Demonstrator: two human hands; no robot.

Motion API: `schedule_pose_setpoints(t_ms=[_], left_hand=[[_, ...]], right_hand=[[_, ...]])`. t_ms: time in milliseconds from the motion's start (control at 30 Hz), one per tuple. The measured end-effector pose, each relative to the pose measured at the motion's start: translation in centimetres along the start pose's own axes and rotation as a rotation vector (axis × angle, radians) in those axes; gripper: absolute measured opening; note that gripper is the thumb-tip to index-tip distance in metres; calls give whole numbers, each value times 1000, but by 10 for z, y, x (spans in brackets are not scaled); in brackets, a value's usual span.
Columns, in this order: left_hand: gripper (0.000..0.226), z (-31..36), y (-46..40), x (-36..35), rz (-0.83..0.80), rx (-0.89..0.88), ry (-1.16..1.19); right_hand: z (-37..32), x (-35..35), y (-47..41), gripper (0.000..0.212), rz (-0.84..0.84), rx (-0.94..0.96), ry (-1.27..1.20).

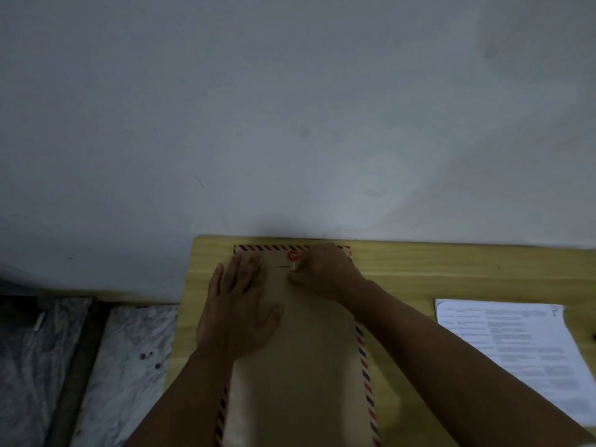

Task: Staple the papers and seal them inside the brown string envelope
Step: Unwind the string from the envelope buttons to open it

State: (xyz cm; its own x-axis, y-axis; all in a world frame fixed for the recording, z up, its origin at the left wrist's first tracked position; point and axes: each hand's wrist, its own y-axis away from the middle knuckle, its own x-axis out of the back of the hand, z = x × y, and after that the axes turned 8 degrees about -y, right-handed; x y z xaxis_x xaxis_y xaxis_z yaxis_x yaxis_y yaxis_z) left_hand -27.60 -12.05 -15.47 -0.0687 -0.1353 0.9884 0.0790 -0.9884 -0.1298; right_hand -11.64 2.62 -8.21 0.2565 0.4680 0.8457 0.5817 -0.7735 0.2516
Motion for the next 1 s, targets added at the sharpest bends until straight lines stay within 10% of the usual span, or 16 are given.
schedule_pose_setpoints(t_ms=[767, 1000], left_hand=[[79, 0, 1, 3, -46, 17, -11], [80, 1, 0, 3, -24, 21, 2]], right_hand=[[-17, 44, 14, 21, -49, -82, 414], [-16, 50, -8, 19, -206, 57, 78]])
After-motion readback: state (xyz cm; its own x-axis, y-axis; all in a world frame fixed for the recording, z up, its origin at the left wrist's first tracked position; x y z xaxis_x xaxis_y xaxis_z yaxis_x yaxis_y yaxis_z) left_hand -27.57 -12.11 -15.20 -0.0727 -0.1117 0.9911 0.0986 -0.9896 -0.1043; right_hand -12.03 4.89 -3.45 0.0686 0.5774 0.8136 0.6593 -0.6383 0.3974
